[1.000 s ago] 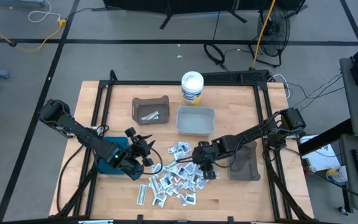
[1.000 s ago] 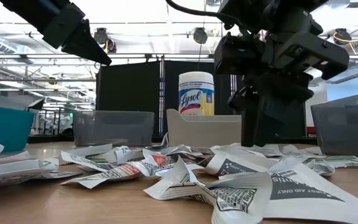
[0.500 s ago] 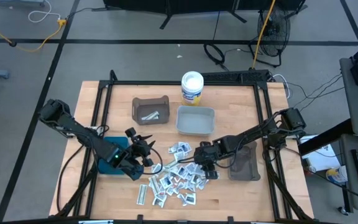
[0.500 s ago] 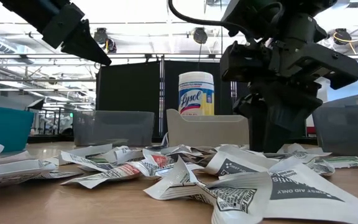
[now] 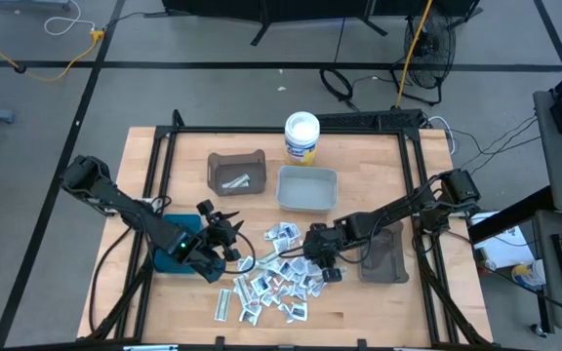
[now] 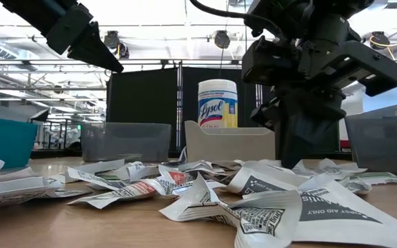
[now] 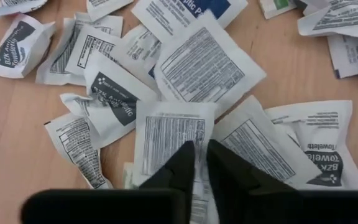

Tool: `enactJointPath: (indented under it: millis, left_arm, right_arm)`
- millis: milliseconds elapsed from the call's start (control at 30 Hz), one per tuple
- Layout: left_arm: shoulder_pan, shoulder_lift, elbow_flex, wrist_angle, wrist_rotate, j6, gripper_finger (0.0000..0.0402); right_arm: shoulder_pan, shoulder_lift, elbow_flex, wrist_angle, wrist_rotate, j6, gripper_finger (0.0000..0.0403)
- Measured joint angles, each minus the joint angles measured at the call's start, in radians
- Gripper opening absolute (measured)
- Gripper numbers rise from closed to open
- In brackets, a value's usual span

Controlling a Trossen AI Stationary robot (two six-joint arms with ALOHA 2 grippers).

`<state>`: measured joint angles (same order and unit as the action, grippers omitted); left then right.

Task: Pick & Place First Aid Supplies
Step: Put the blue alcohol pad into the bottom black bin

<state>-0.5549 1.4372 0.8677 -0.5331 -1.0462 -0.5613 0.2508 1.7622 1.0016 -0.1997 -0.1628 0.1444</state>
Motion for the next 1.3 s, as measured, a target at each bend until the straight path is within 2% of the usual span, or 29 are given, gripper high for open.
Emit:
enactJointPath:
  millis: [100, 667, 1300]
  left_arm:
    - [0.000, 0.000, 0.000, 0.000, 0.000, 0.000, 0.0133]
    - [0.000, 0.000, 0.000, 0.000, 0.003, -0.002, 0.0134]
    - [0.000, 0.000, 0.000, 0.006, 0.028, -0.020, 0.0134]
  right_arm:
    - [0.000, 0.000, 0.000, 0.000, 0.000, 0.000, 0.0004]
    - [0.000, -0.009, 0.000, 0.000, 0.000, -0.023, 0.0001]
    - [-0.001, -0.174, 0.000, 0.004, 0.010, -0.078, 0.0000]
